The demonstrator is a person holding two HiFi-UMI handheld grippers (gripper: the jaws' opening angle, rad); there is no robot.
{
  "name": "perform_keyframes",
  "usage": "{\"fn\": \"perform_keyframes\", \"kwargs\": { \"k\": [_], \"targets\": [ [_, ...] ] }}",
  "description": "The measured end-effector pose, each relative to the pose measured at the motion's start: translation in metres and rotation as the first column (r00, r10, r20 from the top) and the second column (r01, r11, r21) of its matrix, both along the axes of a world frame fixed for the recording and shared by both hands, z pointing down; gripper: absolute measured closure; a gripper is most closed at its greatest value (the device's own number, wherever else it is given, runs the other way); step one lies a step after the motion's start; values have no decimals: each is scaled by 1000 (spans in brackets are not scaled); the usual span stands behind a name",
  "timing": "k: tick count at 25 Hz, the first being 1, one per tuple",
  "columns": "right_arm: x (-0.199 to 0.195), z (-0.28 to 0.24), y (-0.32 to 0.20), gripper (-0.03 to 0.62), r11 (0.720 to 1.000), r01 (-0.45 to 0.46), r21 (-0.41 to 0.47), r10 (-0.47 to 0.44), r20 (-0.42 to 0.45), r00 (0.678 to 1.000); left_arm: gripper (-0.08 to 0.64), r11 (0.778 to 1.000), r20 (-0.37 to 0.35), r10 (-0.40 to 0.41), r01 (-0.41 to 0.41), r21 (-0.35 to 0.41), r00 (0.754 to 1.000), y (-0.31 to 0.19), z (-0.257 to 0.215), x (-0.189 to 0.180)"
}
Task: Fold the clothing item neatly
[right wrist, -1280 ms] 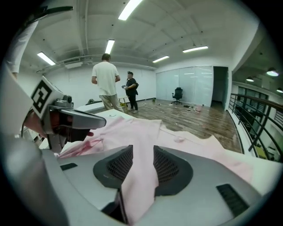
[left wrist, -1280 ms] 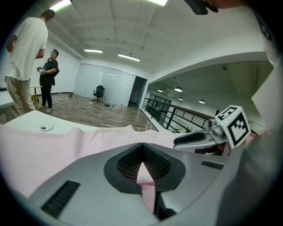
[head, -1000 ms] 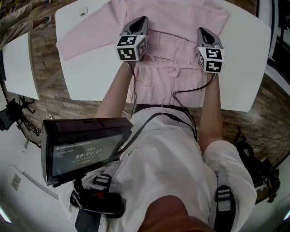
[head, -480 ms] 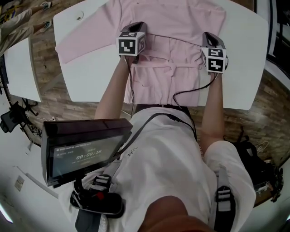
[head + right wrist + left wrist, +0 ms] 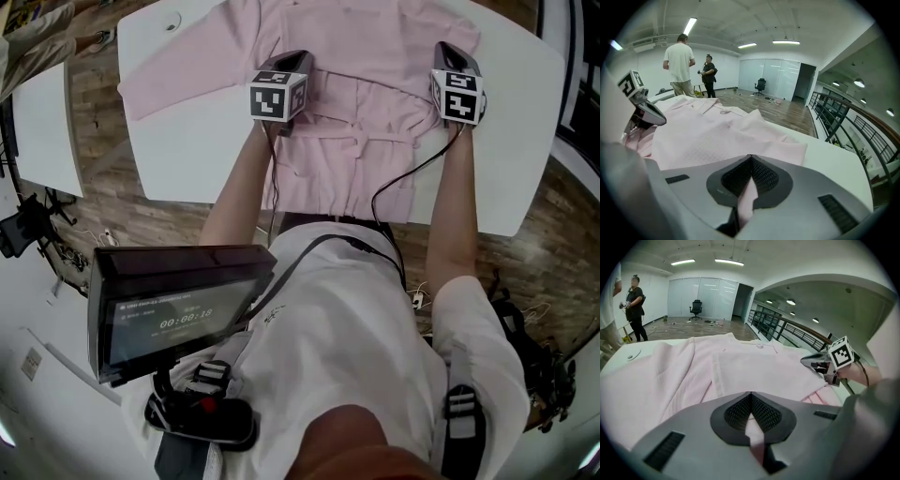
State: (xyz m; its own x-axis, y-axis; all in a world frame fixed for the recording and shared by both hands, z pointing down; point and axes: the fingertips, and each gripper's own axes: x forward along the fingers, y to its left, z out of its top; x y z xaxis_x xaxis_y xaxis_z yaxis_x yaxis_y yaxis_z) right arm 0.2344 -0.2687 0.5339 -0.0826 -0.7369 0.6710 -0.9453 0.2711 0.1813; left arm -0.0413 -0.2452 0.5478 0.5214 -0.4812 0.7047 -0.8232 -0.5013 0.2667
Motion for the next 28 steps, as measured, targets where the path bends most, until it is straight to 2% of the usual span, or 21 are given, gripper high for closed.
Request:
{"fn": "perform_keyframes", "kwargs": {
  "k": [5, 7, 10, 12, 15, 19, 23, 28],
  "targets": [
    [6, 2, 0, 589, 1000, -15, 2, 15, 3, 1000, 561, 998, -33, -20, 18, -58, 999, -2, 4, -5],
    [-7, -7, -1, 589, 999, 19, 37, -19, 5, 1000, 561, 999, -41, -45, 44, -25, 998, -5, 2, -11],
    [-34, -16, 7, 589, 993, 96, 72, -100, 51, 994, 561, 993, -89, -112, 116, 33, 990, -3, -7, -23],
    [-44, -9, 17, 589, 990, 133, 50, -136, 70, 988, 561, 990, -95, -127, 132, 46, 987, 4, -7, -28],
    [-45, 16, 23, 589, 989, 146, -10, -145, 49, 988, 561, 986, -90, -152, 157, 50, 984, 6, -5, -38],
    [-41, 23, 9, 589, 986, 168, -10, -167, 40, 985, 561, 974, -116, -197, 208, 92, 974, 3, -19, -43],
    [-77, 12, -10, 589, 971, 230, 60, -236, 138, 962, 561, 962, -157, -234, 252, 107, 959, 1, -24, -58],
    [-132, 1, -5, 589, 947, 301, 110, -319, 243, 916, 561, 941, -171, -294, 317, 121, 940, 11, -29, -84]
  ]
}}
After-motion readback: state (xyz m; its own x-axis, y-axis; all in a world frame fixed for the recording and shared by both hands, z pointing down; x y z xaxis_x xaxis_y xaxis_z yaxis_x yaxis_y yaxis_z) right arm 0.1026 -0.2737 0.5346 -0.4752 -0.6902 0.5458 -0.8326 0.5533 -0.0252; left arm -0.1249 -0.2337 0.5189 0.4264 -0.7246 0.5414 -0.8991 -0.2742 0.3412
